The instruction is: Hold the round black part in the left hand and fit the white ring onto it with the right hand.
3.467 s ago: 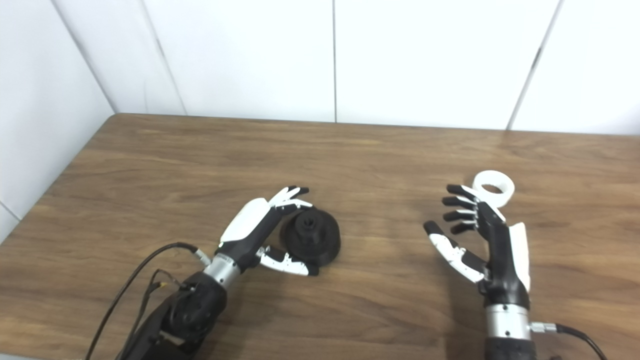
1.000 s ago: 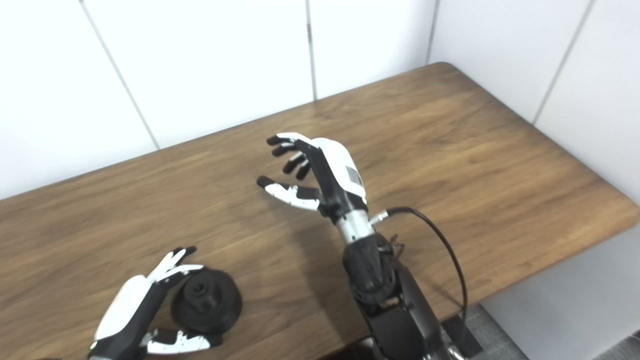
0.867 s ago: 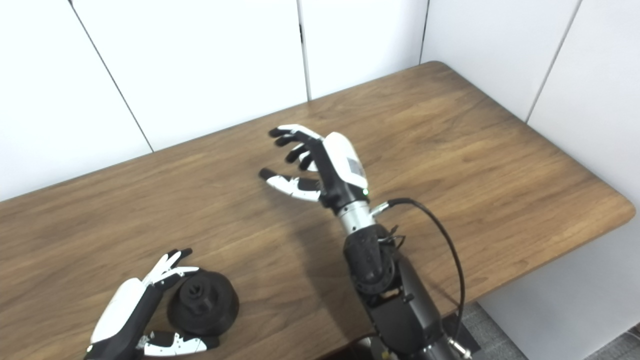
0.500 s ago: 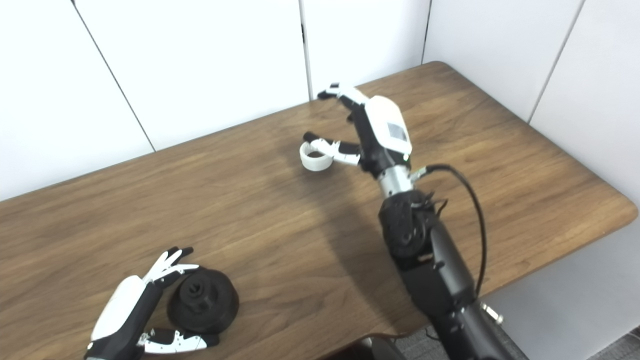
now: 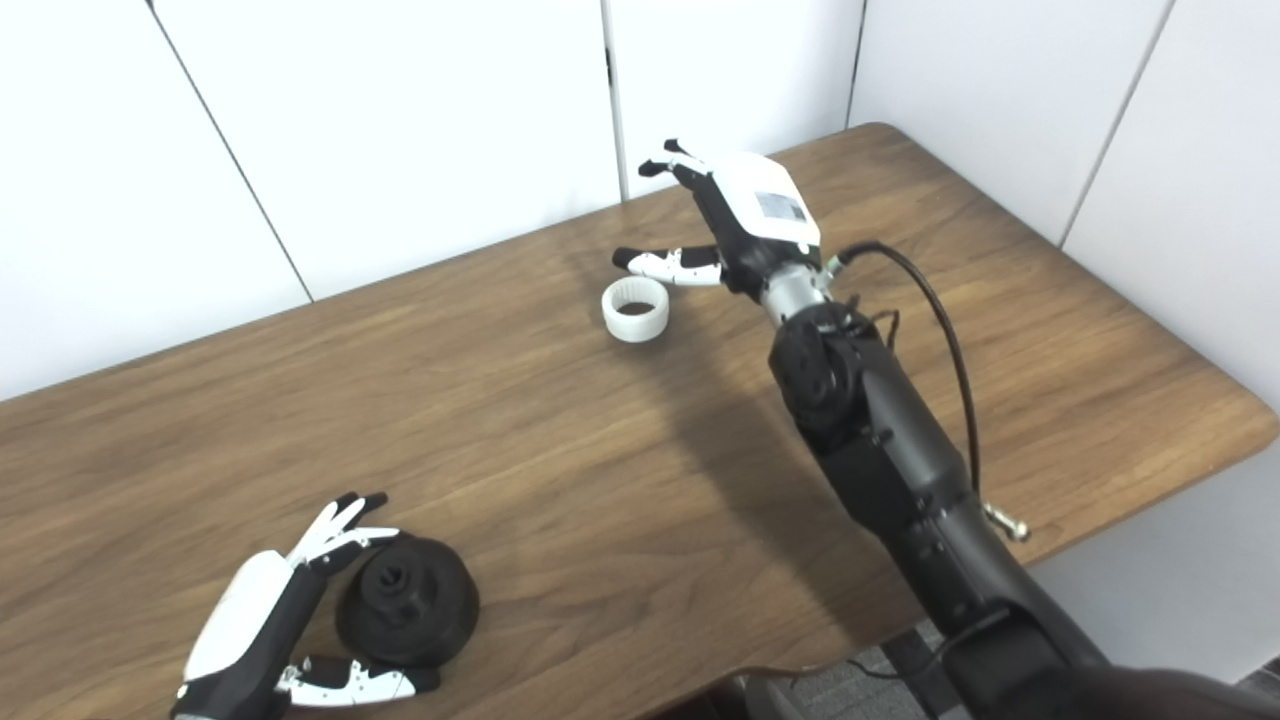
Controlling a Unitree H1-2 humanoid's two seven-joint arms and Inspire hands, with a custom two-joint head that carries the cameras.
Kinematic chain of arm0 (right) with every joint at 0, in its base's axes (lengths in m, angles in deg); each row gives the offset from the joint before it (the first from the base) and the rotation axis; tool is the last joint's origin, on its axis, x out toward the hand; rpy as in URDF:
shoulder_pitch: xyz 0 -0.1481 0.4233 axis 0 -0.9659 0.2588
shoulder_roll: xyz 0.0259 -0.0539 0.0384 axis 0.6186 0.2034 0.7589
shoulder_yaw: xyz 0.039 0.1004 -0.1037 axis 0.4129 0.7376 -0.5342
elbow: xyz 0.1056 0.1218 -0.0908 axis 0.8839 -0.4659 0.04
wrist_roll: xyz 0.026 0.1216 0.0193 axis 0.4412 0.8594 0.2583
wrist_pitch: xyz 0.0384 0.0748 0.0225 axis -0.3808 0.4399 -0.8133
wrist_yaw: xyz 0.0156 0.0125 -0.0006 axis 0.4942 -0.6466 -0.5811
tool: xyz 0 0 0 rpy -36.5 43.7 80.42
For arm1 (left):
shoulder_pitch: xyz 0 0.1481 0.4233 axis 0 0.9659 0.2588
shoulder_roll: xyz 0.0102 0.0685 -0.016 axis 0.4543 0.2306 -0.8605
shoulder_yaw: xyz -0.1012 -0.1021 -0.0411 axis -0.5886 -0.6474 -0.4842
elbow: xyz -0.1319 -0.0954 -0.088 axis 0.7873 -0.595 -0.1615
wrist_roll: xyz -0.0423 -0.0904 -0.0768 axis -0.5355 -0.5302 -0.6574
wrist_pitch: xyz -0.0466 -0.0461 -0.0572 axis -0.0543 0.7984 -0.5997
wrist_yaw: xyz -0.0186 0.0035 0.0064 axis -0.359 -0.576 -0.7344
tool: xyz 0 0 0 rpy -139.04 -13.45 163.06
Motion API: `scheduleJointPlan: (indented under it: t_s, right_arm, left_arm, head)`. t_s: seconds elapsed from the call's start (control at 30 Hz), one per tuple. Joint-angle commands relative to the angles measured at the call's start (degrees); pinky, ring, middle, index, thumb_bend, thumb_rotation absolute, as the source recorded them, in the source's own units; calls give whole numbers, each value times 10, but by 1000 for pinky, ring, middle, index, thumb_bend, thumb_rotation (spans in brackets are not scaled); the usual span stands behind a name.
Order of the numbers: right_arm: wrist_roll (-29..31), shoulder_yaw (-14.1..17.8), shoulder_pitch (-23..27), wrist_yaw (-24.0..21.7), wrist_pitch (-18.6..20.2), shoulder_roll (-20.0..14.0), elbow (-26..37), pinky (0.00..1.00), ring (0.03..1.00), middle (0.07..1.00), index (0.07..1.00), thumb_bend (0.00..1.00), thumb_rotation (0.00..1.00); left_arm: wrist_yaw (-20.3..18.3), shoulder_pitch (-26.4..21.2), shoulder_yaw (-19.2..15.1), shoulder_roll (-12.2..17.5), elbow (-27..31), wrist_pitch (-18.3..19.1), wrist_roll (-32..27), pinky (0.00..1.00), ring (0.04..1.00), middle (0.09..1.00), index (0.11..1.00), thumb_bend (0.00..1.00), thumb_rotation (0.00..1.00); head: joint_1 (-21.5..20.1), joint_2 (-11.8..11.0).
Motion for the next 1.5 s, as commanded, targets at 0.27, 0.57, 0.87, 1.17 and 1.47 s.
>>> scheduleJointPlan:
  t_s: [0.27, 0.57, 0.87, 1.17, 1.47]
  right_arm:
    - [5, -46, 67, -37, -15, -46, -79, 803, 949, 961, 836, 751, 674]
    - [17, -83, 75, -82, -11, -61, -113, 946, 1000, 989, 863, 900, 778]
    - [15, -98, 75, -111, -3, -64, -121, 960, 1000, 1000, 864, 1000, 753]
    - [10, -105, 72, -120, 1, -61, -122, 973, 1000, 1000, 837, 1000, 665]
    - [-3, -109, 71, -91, -1, -52, -138, 963, 1000, 977, 819, 917, 544]
  left_arm:
    - [-9, 4, 4, 2, 6, 7, 5, 928, 1000, 956, 702, 957, 253]
    - [-9, 3, 3, 0, 7, 11, 8, 921, 998, 950, 699, 964, 249]
    - [-13, 2, 1, 1, 10, 14, 6, 936, 1000, 957, 704, 962, 251]
    - [-12, 2, -1, 3, 13, 13, 8, 931, 1000, 953, 701, 971, 270]
    - [-14, 5, -3, 6, 14, 9, 3, 931, 1000, 957, 701, 970, 274]
  head:
    - [5, 2]
    - [8, 4]
    - [11, 8]
    - [14, 12]
    - [16, 13]
